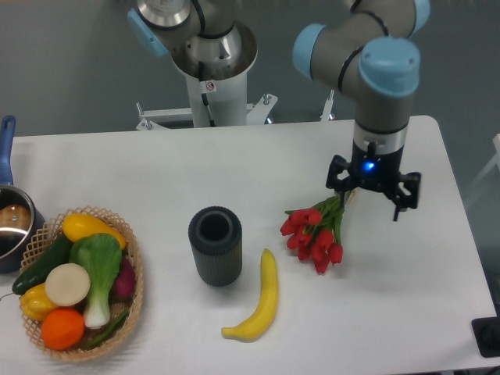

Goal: Place the flowers on the table
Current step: 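Open the gripper to release the tulips onto the table and lift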

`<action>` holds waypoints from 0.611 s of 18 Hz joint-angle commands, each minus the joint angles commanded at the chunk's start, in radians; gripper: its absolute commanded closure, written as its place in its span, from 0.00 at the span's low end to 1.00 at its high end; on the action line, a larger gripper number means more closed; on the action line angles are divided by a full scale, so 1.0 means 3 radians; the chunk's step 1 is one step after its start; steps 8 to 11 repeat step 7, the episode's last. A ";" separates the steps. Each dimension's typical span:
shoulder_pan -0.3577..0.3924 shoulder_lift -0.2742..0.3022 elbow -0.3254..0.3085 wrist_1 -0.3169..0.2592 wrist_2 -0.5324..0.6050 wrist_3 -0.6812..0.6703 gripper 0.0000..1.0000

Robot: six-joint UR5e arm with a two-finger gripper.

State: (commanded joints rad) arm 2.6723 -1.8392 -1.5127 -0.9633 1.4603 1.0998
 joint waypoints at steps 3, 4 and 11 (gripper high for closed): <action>-0.0036 0.0000 0.0041 0.0005 0.0000 0.0066 0.00; -0.0062 0.0000 0.0057 0.0010 0.0000 0.0153 0.00; -0.0164 0.0051 0.0082 0.0005 -0.0015 0.0378 0.00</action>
